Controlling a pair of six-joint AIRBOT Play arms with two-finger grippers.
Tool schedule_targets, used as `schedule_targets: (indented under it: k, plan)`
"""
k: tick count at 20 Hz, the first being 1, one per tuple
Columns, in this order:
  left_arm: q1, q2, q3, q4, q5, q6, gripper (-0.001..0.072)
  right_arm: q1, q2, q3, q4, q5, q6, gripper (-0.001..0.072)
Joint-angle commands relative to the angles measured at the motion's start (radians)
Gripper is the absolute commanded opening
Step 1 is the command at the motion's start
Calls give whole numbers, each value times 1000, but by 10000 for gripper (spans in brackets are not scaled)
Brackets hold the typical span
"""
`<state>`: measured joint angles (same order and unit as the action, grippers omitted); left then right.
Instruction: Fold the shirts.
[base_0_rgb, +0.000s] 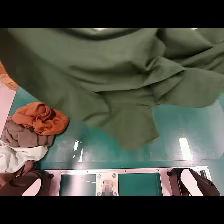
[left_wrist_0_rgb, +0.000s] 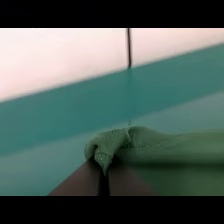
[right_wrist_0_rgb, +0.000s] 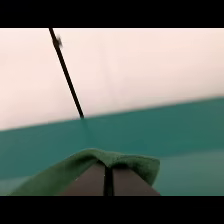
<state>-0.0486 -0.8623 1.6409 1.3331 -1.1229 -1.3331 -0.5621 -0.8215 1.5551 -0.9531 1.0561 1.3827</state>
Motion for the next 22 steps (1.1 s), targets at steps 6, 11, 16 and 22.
schedule_targets:
  k: [6, 11, 16, 22]
  plan:
    - [0, -210, -617, -319, 222, 187, 24, 148, -181, -744, 116, -209, -184, 11]
    - [0, -456, -683, -349, 323, 216, 24, 204, -472, -784, 116, -301, -184, 11]
    - [0, -504, -676, -348, 409, 216, 24, 175, -522, -617, 111, -186, -190, 170]
    - [0, -504, -632, -347, 407, 216, 24, 158, -475, -528, 116, 120, -127, 426]
